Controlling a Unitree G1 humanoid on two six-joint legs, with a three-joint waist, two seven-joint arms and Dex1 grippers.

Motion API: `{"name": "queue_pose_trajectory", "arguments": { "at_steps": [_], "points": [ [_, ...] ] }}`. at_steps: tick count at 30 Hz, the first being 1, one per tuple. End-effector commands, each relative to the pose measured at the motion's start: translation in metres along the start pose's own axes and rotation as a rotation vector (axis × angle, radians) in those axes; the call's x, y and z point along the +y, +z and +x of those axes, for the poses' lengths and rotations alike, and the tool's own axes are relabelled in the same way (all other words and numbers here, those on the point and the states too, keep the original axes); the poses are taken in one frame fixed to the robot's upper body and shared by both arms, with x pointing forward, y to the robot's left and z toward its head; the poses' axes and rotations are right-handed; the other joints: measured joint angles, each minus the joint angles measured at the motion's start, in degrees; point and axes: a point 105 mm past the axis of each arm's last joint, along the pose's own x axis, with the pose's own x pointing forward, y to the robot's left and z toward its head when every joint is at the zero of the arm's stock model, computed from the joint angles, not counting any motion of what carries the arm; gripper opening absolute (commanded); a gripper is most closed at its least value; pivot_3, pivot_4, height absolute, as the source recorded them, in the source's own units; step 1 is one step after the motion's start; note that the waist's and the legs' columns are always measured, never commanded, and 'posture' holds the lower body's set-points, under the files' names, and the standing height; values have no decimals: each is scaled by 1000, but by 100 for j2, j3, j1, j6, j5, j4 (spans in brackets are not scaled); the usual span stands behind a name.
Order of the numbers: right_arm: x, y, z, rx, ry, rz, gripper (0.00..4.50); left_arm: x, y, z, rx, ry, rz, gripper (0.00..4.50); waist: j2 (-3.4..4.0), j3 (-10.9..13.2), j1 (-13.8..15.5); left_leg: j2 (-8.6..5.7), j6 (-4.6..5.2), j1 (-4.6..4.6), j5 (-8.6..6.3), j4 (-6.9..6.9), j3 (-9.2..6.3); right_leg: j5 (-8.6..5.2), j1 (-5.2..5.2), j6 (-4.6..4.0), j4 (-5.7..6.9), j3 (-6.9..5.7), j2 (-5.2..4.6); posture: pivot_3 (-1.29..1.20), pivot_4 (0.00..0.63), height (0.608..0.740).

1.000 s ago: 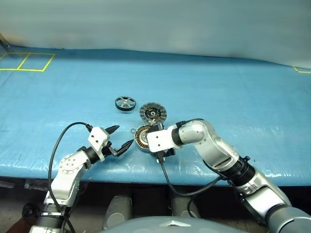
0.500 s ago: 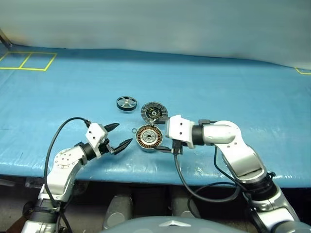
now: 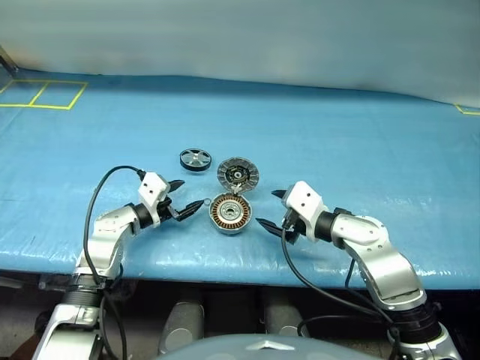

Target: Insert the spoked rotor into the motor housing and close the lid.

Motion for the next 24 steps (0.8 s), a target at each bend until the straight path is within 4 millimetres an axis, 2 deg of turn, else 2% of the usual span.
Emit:
{"name": "queue_pose_trajectory", "arguments": {
  "at_steps": [1,9,15,19,22,24],
  "points": [
    [-2,11,-3,-33,-18,-41,4133,0,5,6,-5,-29,40,4500,-1,0,3,0,0,0,0,0,0,0,0,0,0,0,0,0,150,740],
    [-3,13,-2,-38,-26,-48,4133,-11,-6,15,48,-87,75,4500,-1,0,2,0,0,-2,0,-2,0,0,-1,0,-2,0,0,0,150,740],
    [-3,13,-2,-40,-30,-49,4133,-6,-12,20,78,-60,100,4500,-1,0,26,0,0,-2,0,0,-1,0,1,0,-2,0,0,0,150,740],
    [-4,13,-2,-37,-33,-49,4159,-6,-13,23,76,-57,105,3606,-1,-1,26,0,0,-1,0,0,-1,0,2,1,-2,0,0,0,150,740],
    [-4,13,-2,-36,-34,-50,4159,-6,-14,25,77,-55,105,3606,-1,0,25,0,0,0,0,0,-1,0,2,1,-2,0,0,0,150,740],
    [-4,13,-2,-37,-34,-52,4159,-6,-15,26,76,-56,102,3279,-2,-1,25,0,1,0,0,0,-1,0,2,1,-1,0,0,0,150,740]
  ]
}}
